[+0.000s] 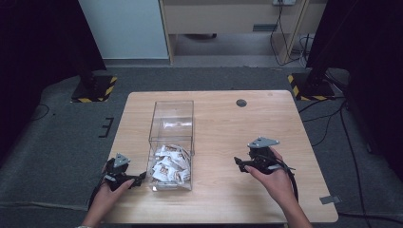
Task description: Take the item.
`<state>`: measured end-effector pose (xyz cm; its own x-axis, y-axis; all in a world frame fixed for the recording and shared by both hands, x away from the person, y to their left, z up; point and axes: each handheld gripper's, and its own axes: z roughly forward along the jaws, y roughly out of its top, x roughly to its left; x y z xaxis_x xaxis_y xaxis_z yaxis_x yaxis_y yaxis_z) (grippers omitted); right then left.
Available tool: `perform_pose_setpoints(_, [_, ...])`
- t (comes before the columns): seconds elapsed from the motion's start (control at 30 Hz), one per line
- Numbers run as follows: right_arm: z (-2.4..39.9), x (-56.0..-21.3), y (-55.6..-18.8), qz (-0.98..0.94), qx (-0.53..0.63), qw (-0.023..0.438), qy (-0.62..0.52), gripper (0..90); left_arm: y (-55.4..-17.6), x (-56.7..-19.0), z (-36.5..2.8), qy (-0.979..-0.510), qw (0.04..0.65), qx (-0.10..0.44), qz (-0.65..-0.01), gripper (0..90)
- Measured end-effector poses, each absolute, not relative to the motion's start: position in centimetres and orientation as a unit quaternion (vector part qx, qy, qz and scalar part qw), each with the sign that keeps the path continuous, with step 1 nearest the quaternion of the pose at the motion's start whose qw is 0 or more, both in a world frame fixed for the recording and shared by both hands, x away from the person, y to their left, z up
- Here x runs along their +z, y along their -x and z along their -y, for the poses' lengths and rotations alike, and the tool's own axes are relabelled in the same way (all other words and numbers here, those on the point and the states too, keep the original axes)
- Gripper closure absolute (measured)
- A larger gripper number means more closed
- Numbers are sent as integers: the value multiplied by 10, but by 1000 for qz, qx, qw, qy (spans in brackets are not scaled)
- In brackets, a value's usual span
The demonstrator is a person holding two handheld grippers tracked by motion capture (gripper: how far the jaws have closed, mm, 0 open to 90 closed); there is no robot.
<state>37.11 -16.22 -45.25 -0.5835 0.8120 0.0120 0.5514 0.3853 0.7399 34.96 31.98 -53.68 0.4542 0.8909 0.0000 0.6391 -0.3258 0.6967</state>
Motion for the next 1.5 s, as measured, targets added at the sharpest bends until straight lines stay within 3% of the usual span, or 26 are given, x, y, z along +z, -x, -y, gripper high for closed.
perform_pose_setpoints(0.9, [119,-404,-386,-832,378,182,-362,486,-350,-537,-320,-790,321,196,-484,0])
perform_pose_setpoints(1.5, [96,-382,-392,-839,389,173,-340,585,-350,-537,-320,-790,321,196,-484,0])
